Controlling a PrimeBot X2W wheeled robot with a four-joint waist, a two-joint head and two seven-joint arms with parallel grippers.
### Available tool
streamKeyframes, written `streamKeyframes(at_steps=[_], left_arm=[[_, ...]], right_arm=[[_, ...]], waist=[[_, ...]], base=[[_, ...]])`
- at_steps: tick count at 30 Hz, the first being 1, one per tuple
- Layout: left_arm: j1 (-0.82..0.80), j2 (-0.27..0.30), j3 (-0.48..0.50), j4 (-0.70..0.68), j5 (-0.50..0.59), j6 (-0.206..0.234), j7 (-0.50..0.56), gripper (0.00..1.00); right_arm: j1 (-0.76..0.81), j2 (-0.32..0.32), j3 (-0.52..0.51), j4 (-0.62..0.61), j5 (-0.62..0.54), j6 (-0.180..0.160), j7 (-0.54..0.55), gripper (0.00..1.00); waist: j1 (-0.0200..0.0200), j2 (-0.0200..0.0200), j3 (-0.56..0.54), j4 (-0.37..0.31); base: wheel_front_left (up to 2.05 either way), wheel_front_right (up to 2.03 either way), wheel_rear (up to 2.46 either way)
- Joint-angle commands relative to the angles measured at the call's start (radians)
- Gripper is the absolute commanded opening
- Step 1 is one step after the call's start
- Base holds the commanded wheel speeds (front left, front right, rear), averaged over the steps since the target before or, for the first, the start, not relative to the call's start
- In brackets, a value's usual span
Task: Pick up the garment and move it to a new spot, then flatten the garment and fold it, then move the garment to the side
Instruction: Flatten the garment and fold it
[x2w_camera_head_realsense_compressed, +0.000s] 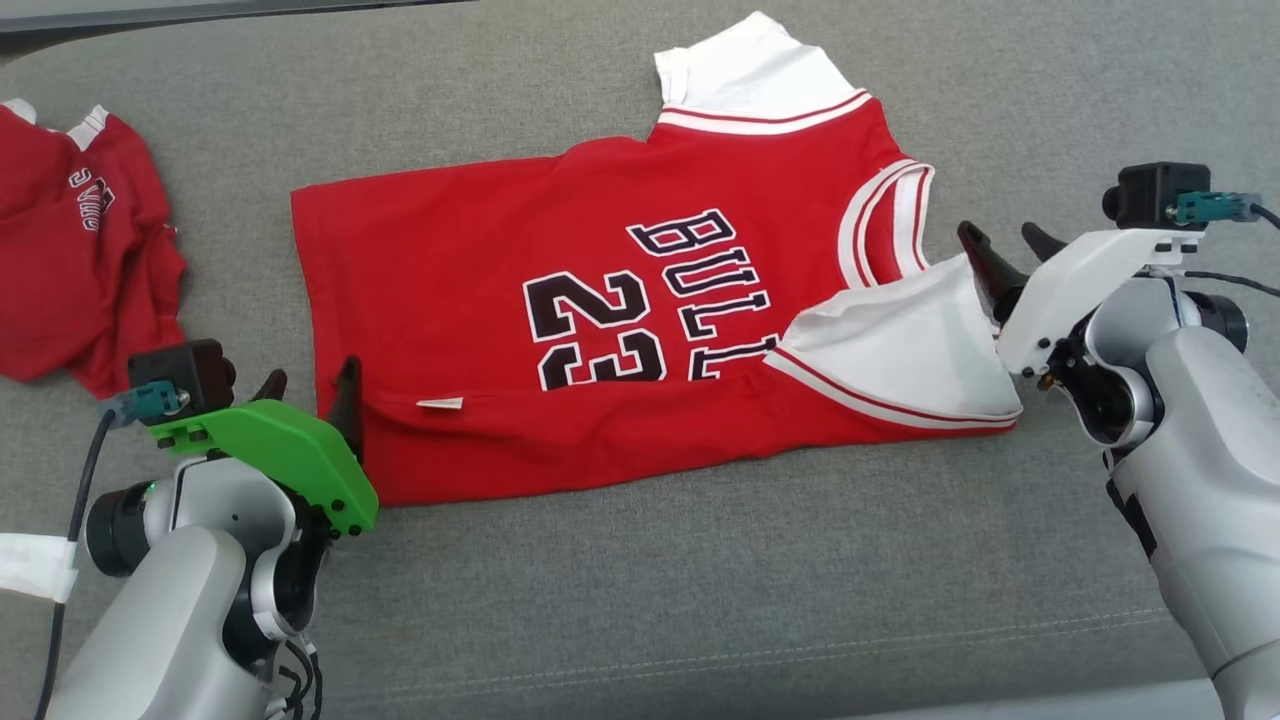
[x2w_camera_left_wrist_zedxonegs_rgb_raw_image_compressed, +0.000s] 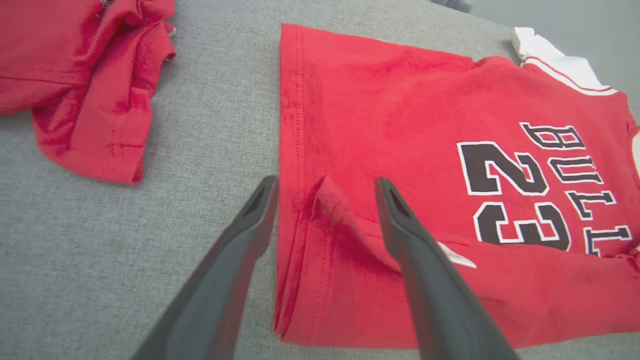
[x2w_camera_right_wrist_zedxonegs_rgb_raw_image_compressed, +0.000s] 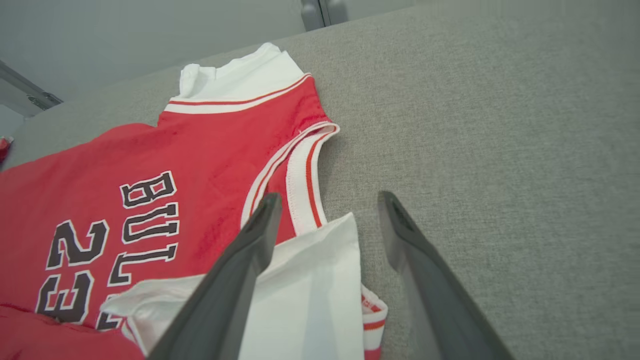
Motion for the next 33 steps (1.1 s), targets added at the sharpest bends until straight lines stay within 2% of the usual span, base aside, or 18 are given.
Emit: streamKeyframes(at_steps=[1, 5, 14, 18, 25, 33], left_arm=[[0.005, 0.009, 0.002, -0.006, 0.008, -0.005, -0.014, 1.0], [0.059, 0.017, 0.004, -0.04, 0.034, 0.002, -0.085, 1.0], [0.208, -0.019, 0.036, -0.09, -0.022, 0.028, -0.157, 1.0], [0.265, -0.055, 0.052, -0.077, -0.063, 0.031, -0.175, 1.0], [0.308, -0.132, 0.089, -0.011, -0.164, 0.008, -0.187, 1.0], [0.269, -0.167, 0.137, 0.105, -0.217, -0.017, -0.214, 1.0]], right_arm=[[-0.008, -0.007, 0.002, 0.002, 0.004, -0.001, -0.017, 1.0], [0.012, -0.029, 0.007, -0.026, 0.027, -0.001, -0.115, 1.0], [0.157, -0.067, -0.016, -0.117, 0.055, -0.001, -0.244, 1.0], [0.242, -0.051, -0.048, -0.163, 0.066, -0.001, -0.267, 1.0], [0.371, 0.005, -0.106, -0.236, 0.078, -0.001, -0.265, 1.0], [0.434, 0.058, -0.143, -0.283, 0.077, -0.001, -0.245, 1.0]], waist=[[-0.0001, 0.0, -0.005, -0.001], [-0.0001, 0.0, -0.026, -0.001], [-0.0001, 0.0, -0.075, -0.001], [-0.0001, 0.0, -0.097, -0.007], [-0.0001, 0.0, -0.114, -0.025], [-0.0001, 0.0, -0.102, -0.055]], base=[[0.0, 0.0, 0.0], [0.0, 0.0, 0.0], [0.0, 0.0, 0.0], [0.0, 0.0, 0.0], [0.0, 0.0, 0.0], [0.0, 0.0, 0.0]])
